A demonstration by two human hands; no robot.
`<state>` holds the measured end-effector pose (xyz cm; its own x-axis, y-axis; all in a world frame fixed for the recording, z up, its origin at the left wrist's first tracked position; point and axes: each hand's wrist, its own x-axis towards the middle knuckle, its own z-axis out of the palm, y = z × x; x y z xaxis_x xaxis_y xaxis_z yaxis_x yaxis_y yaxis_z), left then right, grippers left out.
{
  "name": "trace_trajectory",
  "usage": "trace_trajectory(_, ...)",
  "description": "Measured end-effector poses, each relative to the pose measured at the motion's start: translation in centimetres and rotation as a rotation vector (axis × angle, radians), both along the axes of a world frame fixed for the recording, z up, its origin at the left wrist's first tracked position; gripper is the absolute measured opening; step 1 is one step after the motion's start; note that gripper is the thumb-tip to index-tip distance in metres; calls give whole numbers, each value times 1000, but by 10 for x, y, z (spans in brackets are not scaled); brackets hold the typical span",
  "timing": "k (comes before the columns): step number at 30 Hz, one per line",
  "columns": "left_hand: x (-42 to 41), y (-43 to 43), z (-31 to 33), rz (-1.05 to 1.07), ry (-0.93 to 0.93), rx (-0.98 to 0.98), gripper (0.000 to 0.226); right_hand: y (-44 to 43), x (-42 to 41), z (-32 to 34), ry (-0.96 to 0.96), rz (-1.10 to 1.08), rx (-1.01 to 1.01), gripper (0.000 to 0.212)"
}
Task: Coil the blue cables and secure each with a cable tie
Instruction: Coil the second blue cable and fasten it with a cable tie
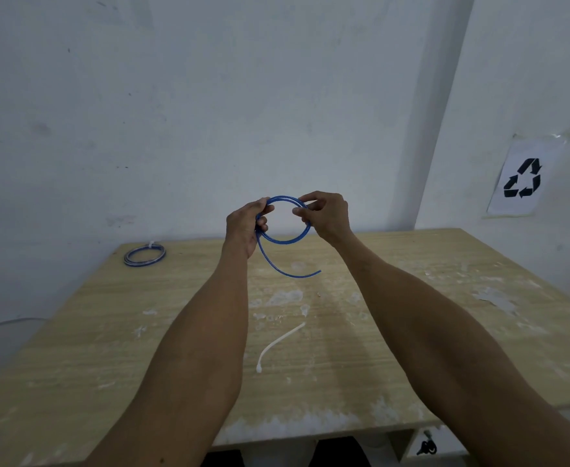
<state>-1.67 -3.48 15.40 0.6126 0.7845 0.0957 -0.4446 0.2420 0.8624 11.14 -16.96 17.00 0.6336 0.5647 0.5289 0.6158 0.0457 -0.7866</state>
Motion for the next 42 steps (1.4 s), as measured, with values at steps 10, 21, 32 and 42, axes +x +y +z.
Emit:
trace_trajectory(10, 0, 0, -7, -35, 44, 22, 15, 1, -6, -1, -10, -85, -9, 14)
trace_trajectory(21, 9, 6, -9, 84, -37, -3, 14, 4, 3, -4, 207, 64, 31, 24)
trace_trajectory(32, 14, 24, -1, 546, -183, -107, 16, -11, -10, -32, 1149, 285, 23, 45)
trace_trajectory(42, 15, 3, -4, 211, -231, -115, 15, 20, -15, -26, 719, 45, 339, 6)
